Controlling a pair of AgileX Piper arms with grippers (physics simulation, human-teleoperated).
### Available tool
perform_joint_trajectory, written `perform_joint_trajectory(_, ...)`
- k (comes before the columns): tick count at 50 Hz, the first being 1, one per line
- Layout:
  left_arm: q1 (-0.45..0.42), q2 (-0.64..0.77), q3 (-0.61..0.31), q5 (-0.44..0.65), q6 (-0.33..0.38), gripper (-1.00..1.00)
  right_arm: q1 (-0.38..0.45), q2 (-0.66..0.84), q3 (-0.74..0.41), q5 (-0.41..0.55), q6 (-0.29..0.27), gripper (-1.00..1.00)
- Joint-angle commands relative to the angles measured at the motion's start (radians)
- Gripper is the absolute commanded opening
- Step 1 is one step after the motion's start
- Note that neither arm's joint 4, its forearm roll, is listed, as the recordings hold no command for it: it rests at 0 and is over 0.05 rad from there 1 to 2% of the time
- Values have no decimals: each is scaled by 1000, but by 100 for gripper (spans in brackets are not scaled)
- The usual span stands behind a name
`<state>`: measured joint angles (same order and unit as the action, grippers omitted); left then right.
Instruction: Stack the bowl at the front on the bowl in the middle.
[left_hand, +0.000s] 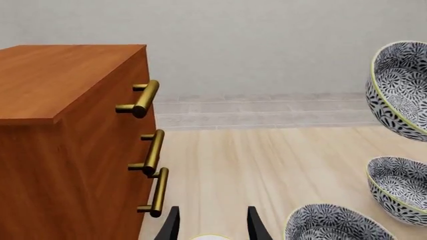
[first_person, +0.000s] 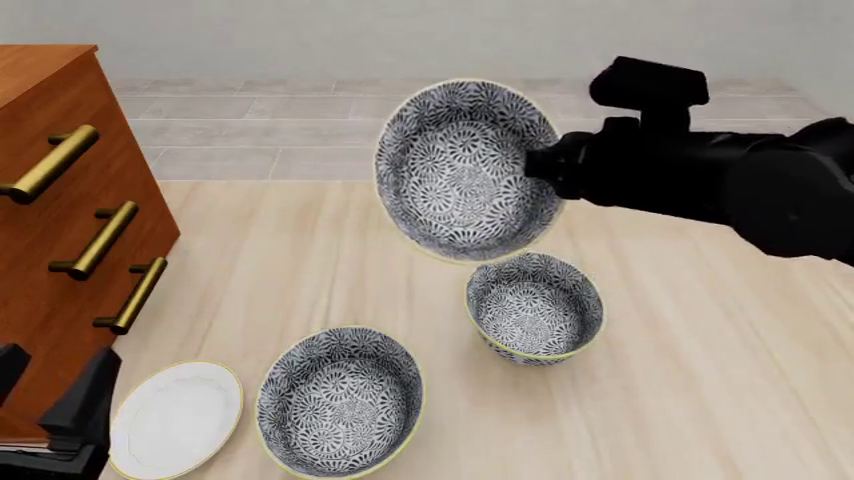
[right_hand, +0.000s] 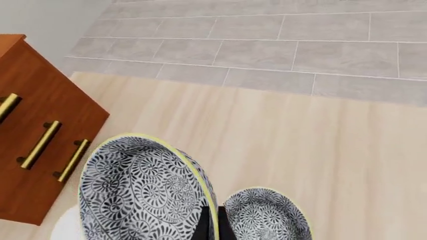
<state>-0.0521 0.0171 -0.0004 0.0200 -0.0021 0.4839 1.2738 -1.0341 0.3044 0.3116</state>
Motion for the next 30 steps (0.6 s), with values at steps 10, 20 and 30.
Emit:
perform_joint_trajectory(10,-3,-2,0,5,2,100,-50,-157,129,-10,16,-100)
perform_joint_trajectory(20,-2,11,0,-5,5,100,-70,-184,177,-31,36,-100)
perform_joint_trajectory(30,-2,20,-1,-8,23,100,-96,-185,190,-40,39,-100)
